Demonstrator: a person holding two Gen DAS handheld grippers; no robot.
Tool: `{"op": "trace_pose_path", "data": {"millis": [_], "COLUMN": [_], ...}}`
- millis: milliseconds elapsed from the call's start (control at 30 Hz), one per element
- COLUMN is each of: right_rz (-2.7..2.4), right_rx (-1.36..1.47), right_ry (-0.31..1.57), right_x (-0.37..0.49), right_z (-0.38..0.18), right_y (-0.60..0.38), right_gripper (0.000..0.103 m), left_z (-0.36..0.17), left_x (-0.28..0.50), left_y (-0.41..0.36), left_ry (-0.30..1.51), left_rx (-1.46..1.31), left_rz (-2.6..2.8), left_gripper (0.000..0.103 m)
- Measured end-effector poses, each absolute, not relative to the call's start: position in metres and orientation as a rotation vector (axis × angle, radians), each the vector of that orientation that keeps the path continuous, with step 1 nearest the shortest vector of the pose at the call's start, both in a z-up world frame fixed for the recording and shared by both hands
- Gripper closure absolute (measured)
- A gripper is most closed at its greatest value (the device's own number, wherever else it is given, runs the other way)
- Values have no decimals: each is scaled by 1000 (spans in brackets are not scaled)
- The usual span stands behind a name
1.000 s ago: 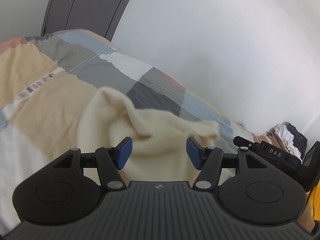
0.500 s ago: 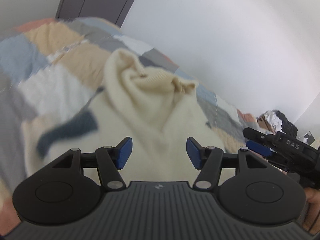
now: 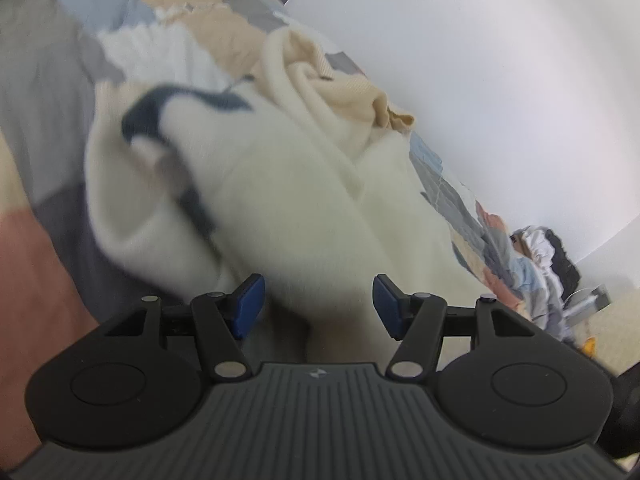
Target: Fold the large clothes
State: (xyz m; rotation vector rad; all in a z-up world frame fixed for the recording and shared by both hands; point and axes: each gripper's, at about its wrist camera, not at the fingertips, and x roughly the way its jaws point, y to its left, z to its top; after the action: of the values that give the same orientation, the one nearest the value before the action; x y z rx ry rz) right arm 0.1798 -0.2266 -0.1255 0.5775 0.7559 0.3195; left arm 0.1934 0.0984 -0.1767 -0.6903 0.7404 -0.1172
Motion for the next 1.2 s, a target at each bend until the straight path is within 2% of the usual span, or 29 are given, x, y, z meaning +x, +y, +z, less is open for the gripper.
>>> {"op": "trace_pose_path", "data": {"millis": [67, 200, 467, 533, 600, 667, 867, 1067, 1200], "right_rz": [303, 277, 252, 242, 237, 240, 276, 214, 155], "right_rx": [621, 715, 877, 877, 860, 868, 893, 913, 867], "right_ry": [793, 870, 868, 863, 848, 825, 704, 633, 627], "right_x": [175, 184, 207, 211, 213, 213, 211, 225, 233], "right_z": [-138, -160, -187, -187, -185, -181, -161, -146, -147], "right_y": [-228, -231, -234, -234, -234, -238, -252, -269, -273], "right_gripper": [32, 33, 35, 45, 74, 86, 90, 91, 91], "left_z": [-184, -201, -215, -216, -217, -216, -209, -223, -224], "left_x": [194, 203, 211, 213, 213, 209, 200, 198, 207], "left_y": [101, 113, 123, 124, 127, 132, 147, 156, 149], "left_ry": [766, 810, 815, 816, 804, 749, 638, 698, 731], "left_rx": [-729, -809, -916, -923, -938, -989, -1085, -1201, -1146], "left_rz": [-115, -111, -115, -122, -135, -148, -168, -155, -148], "left_gripper": [38, 35, 34, 34, 33, 33, 32, 32, 32]}}
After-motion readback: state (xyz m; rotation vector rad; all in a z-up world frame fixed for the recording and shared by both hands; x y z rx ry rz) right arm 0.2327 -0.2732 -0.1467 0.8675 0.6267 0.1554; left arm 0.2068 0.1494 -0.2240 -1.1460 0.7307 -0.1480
